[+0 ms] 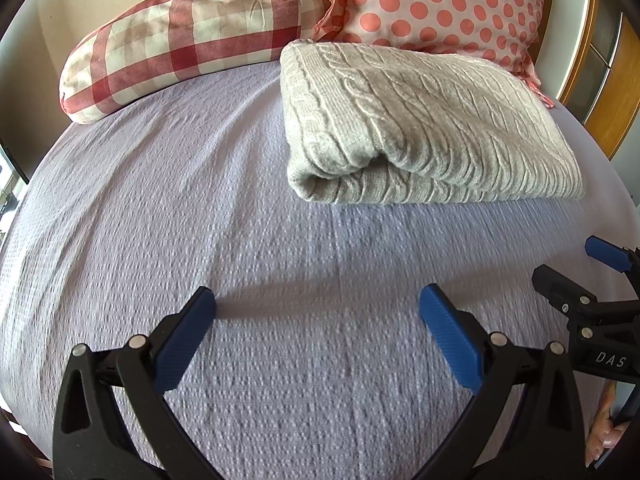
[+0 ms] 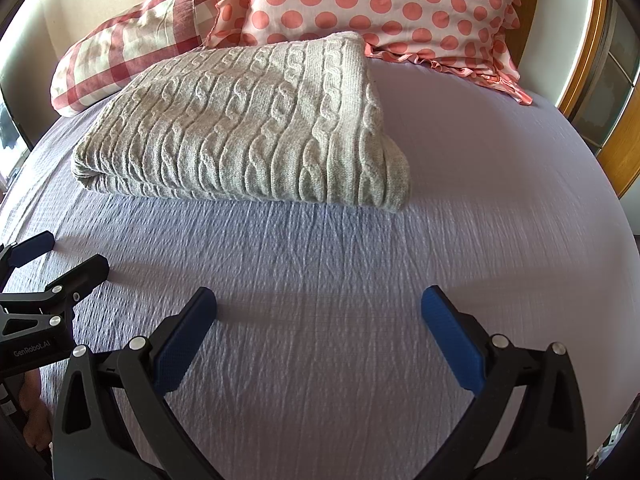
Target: Fold small clothes
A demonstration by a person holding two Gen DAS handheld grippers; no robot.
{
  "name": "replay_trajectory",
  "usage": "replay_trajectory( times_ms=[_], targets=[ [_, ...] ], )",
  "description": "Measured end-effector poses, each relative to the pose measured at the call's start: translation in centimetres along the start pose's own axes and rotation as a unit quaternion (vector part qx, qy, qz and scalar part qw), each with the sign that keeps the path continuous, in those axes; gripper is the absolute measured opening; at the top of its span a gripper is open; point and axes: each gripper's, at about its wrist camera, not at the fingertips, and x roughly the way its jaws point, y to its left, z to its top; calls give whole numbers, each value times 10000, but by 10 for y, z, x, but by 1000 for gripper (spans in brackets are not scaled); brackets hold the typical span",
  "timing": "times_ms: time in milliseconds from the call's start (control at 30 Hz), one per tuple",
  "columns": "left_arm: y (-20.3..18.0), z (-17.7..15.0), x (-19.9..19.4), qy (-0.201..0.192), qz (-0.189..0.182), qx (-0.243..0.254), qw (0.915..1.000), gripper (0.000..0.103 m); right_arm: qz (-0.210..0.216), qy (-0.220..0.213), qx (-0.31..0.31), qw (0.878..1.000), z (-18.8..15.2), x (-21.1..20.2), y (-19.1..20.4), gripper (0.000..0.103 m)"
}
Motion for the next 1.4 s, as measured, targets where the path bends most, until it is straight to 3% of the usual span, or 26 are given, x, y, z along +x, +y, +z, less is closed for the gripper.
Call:
replay_trajectory(
  times_ms=[1400],
  targets=[
    [1, 1, 1, 43, -64, 127, 9999, 101, -7, -3, 17, 10000, 0, 0, 0, 102]
  ],
)
